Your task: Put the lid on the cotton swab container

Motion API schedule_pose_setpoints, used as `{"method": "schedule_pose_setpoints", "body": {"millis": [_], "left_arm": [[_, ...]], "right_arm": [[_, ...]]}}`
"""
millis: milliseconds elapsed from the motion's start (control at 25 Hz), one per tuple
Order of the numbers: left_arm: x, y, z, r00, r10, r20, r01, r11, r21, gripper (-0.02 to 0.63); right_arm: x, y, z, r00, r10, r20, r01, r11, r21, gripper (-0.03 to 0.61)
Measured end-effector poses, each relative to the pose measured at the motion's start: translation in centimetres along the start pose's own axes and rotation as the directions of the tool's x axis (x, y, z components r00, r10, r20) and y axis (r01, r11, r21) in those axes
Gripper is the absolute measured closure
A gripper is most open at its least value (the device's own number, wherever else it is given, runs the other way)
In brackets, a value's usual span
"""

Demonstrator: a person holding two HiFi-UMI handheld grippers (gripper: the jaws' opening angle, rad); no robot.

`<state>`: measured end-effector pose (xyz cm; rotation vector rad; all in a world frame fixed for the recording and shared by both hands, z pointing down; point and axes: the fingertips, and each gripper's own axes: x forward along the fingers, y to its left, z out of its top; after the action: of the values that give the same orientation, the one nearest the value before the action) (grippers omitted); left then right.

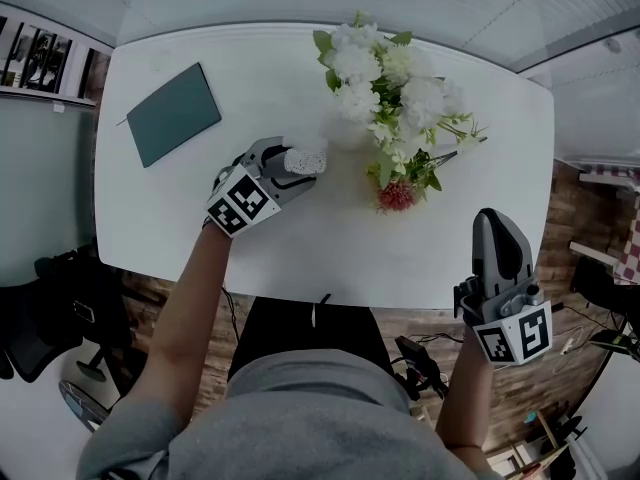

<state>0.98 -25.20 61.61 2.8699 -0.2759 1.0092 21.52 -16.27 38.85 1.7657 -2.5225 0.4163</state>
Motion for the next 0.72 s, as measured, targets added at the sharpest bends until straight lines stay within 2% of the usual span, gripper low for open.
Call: {"method": "schedule_pose_setpoints", "body": {"millis": [120, 160, 480, 720], "left_arm": [[0.2, -0.1, -0.1, 1.0, 0.017, 0.001, -0.017, 1.0, 0.019, 0.323], [0.1, -0.1, -0.2, 1.0, 0.022, 0.003, -0.022, 0.999, 0.024, 0.351], [-0.5, -1.1, 0.0, 1.0, 0.005, 0.021, -0.006, 0.999, 0.044, 0.359], [-1.6, -2.1, 0.6, 0.999, 0.015, 0.032, -0.016, 0.999, 0.029, 0.364]], "right_arm": [[0.0, 0.1, 0.1, 1.0, -0.003, 0.001, 0.003, 1.0, 0.0, 0.552], [0.0, 0.0, 0.1, 1.0, -0.004, 0.0, 0.004, 1.0, 0.0, 0.552], [0.0, 0.2, 0.4, 1.0, 0.001, 0.004, -0.001, 1.0, -0.005, 0.552], [0.0, 0.6, 0.7, 1.0, 0.017, 0.011, -0.016, 1.0, -0.014, 0.552]]}}
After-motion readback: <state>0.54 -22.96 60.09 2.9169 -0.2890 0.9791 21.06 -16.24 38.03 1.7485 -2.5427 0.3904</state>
